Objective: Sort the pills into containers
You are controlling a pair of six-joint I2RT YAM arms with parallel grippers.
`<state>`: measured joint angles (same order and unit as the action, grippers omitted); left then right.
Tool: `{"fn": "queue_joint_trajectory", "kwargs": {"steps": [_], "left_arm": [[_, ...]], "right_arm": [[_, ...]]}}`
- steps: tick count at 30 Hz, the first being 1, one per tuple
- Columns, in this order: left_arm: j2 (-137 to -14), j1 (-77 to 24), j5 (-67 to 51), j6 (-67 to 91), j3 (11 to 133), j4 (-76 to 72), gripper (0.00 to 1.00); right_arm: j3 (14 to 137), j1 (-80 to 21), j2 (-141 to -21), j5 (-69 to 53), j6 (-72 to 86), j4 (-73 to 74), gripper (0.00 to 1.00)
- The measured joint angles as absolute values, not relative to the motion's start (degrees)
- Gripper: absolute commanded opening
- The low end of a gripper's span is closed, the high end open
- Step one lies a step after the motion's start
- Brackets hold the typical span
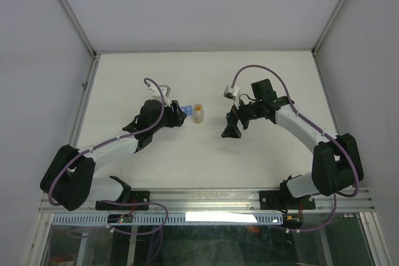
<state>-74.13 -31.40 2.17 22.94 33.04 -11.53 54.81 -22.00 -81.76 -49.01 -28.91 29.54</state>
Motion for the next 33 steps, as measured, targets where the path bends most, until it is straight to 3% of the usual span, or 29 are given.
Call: {"fn": "queue_joint_trajectory", "kwargs": {"steps": [7,14,18,20,24,30,33], "left_arm": [[-76.6,-31.0,2.7,20.0,33.8,-12.5,0.59],[-75.7,-30.7,3.4,18.0,33.6,-14.3,0.83],[-72.4,-28.6,4.5,19.3,31.5,-16.7,0.80],[-72.0,-25.4,3.3,21.1,31.3,-17.9,0.69],[-74.0,-20.2,-1.6,24.1,32.4,-18.0,0.56],[-76.0,-19.5,-8.1,26.2,33.6,-18.0,0.58],[-75.7,-19.5,-10.2,27.0,33.2,-18.3,0.64]], "right_arm": [[54.7,-22.3,-80.6,-49.4,-29.7,28.9,0.98],[54.8,-22.4,-78.7,-49.1,-35.0,28.7,1.00],[55.5,-22.5,-78.5,-49.4,-38.5,27.7,0.97],[55.8,-22.7,-78.5,-49.3,-38.0,25.6,0.97],[56.0,-23.2,-79.3,-47.5,-34.7,20.5,0.97],[55.2,-24.2,-80.6,-46.0,-29.8,14.4,0.96],[55.5,-28.1,-83.5,-41.6,-28.0,12.0,0.96]]}}
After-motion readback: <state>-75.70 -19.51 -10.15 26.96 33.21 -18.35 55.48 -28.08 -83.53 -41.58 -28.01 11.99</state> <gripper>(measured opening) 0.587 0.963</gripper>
